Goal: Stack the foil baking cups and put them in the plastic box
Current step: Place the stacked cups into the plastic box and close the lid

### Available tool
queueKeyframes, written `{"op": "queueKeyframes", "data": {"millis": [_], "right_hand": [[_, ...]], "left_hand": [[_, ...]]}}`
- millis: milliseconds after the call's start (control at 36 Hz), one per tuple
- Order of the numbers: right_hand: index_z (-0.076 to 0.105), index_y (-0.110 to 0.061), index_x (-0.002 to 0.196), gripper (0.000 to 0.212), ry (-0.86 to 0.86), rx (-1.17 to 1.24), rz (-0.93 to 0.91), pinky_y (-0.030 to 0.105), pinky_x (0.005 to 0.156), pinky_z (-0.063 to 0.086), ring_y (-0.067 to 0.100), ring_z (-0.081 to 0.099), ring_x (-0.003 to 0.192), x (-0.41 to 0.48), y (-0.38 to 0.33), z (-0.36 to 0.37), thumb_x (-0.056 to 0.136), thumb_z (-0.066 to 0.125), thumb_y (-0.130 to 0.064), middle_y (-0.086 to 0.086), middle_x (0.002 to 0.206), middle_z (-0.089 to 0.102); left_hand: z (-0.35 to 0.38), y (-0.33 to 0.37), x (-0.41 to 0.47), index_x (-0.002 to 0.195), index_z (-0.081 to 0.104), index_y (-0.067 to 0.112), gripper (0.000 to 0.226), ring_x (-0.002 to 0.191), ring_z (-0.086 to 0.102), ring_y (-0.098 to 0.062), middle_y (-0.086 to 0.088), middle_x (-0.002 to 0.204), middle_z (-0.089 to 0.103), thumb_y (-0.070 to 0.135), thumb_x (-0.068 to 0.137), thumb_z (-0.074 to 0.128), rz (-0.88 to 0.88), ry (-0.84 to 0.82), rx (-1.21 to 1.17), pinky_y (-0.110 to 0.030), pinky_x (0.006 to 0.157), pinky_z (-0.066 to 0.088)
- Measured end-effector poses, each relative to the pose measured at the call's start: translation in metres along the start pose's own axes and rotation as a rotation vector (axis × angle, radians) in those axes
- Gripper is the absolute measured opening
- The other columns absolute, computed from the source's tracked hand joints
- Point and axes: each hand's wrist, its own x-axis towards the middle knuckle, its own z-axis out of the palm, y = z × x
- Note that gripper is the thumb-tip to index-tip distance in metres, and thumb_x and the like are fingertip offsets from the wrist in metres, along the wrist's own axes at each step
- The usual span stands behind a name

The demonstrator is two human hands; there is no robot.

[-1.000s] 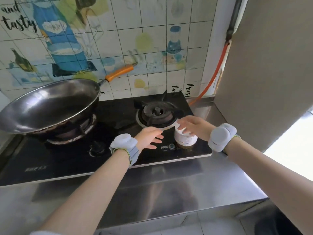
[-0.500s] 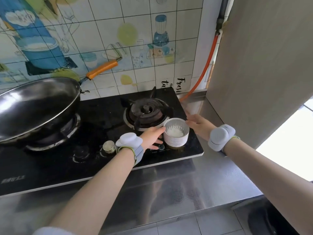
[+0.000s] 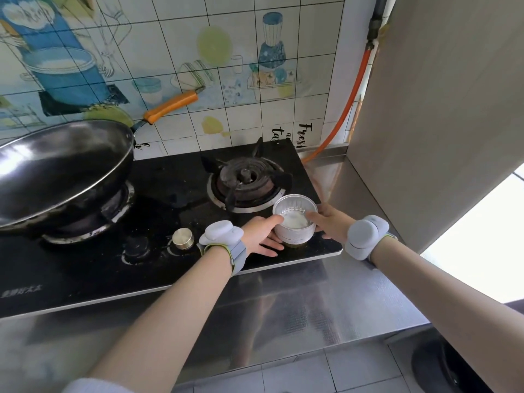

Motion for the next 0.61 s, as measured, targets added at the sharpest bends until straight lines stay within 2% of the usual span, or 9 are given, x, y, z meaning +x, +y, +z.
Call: {"op": "queueKeyframes", "data": {"millis": [167, 250, 333, 417, 556, 611], "right_hand": [[0.042, -0.013, 0.131, 0.046, -0.056, -0.008, -0.053, 0.042, 0.101, 0.045, 0.027, 0.058, 0.113, -0.006, -0.007, 0.011, 0.094, 0.039, -0.041, 0.012, 0.122, 0.06], [0.043, -0.013, 0.13, 0.046, -0.063, -0.009, -0.088, 0.035, 0.097, 0.044, 0.021, 0.058, 0.104, -0.009, -0.015, 0.018, 0.094, 0.039, -0.041, 0.007, 0.115, 0.06], [0.043, -0.013, 0.13, 0.044, -0.092, 0.004, -0.124, 0.038, 0.101, 0.043, 0.026, 0.057, 0.114, -0.013, -0.026, 0.029, 0.095, 0.039, -0.039, 0.013, 0.123, 0.059], [0.04, -0.012, 0.133, 0.045, -0.139, 0.019, -0.151, 0.036, 0.099, 0.043, 0.025, 0.055, 0.118, -0.019, -0.041, 0.044, 0.095, 0.039, -0.037, 0.011, 0.128, 0.056], [0.044, -0.012, 0.129, 0.04, -0.235, 0.06, -0.201, 0.039, 0.1, 0.041, 0.021, 0.056, 0.106, -0.026, -0.057, 0.068, 0.097, 0.035, -0.035, 0.003, 0.109, 0.056], [0.045, -0.016, 0.128, 0.039, -0.28, 0.043, -0.218, 0.039, 0.102, 0.04, 0.023, 0.055, 0.114, -0.029, -0.066, 0.084, 0.097, 0.034, -0.036, 0.002, 0.111, 0.056]], "left_hand": [[-0.016, -0.012, -0.01, 0.089, 0.054, 0.008, 0.023, 0.068, 0.062, -0.019, -0.009, 0.075, 0.058, 0.029, 0.093, 0.047, 0.043, 0.068, -0.023, -0.034, 0.07, 0.053], [-0.025, -0.016, -0.017, 0.085, 0.053, 0.009, 0.022, 0.068, 0.061, -0.018, -0.008, 0.074, 0.057, 0.028, 0.093, 0.047, 0.058, 0.097, -0.027, -0.033, 0.071, 0.053], [-0.04, -0.023, -0.028, 0.083, 0.053, 0.01, 0.021, 0.068, 0.062, -0.018, -0.008, 0.074, 0.057, 0.028, 0.093, 0.046, 0.065, 0.136, -0.038, -0.033, 0.072, 0.053], [-0.058, -0.035, -0.041, 0.084, 0.055, 0.01, 0.021, 0.068, 0.063, -0.017, -0.007, 0.075, 0.058, 0.028, 0.093, 0.047, 0.074, 0.18, -0.052, -0.032, 0.073, 0.054], [-0.083, -0.05, -0.064, 0.088, 0.054, 0.008, 0.021, 0.07, 0.063, -0.019, -0.008, 0.075, 0.059, 0.028, 0.092, 0.048, 0.073, 0.24, -0.06, -0.034, 0.076, 0.054], [-0.098, -0.063, -0.077, 0.091, 0.054, 0.008, 0.021, 0.073, 0.064, -0.019, -0.008, 0.078, 0.06, 0.028, 0.092, 0.048, 0.075, 0.269, -0.064, -0.032, 0.077, 0.054]]}}
